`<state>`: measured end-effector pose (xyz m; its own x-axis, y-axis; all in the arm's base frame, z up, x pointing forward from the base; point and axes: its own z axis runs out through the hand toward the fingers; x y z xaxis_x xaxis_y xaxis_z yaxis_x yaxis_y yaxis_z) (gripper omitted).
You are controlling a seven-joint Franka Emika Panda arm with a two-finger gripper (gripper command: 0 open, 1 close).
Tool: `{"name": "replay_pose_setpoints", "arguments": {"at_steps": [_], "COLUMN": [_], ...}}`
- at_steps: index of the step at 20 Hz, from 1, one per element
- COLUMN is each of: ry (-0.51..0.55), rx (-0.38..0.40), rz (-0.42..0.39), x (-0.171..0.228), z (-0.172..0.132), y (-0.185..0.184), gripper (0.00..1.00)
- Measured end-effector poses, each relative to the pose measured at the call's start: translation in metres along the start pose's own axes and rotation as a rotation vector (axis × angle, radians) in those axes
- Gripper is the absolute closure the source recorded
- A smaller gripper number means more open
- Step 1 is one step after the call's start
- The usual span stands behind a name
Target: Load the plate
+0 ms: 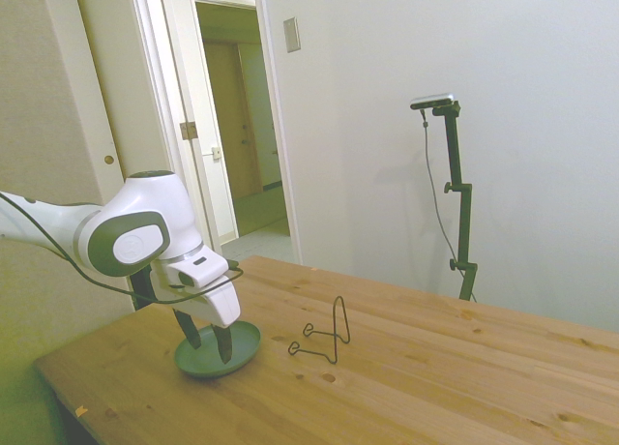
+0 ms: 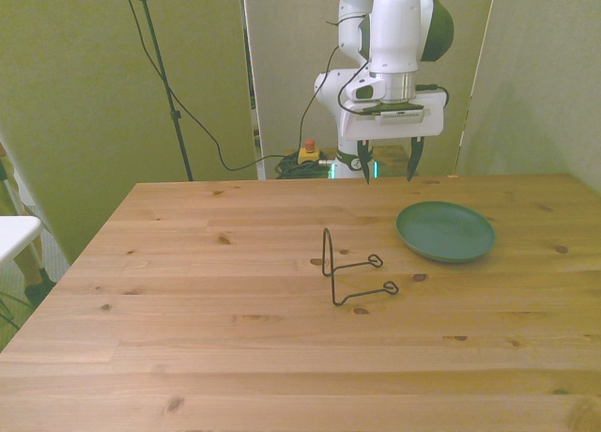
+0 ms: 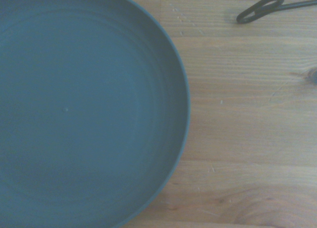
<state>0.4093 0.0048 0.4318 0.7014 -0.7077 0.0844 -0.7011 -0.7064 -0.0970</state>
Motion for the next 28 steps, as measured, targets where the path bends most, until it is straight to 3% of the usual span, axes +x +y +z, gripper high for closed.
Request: {"name": "replay_pose_setpoints", "arguments": {"at_steps": [7,14,23,24,28], "ry": [-0.042,-0.169,-0.256,-0.26,-0.259], "rx": [0.027,0.07,0.109,0.11,0.119], "rz": [0.003,-0.087,-0.195,-0.202,-0.22], "x": [0.02,0.054,0.062,0.06,0.054], "z": [0.005,0.035,0.072,0.074,0.078], "y": [-0.007,-0.031,-0.05,-0.052,-0.059], "gripper": [0.0,0.0,0.0,1.0,1.0]}}
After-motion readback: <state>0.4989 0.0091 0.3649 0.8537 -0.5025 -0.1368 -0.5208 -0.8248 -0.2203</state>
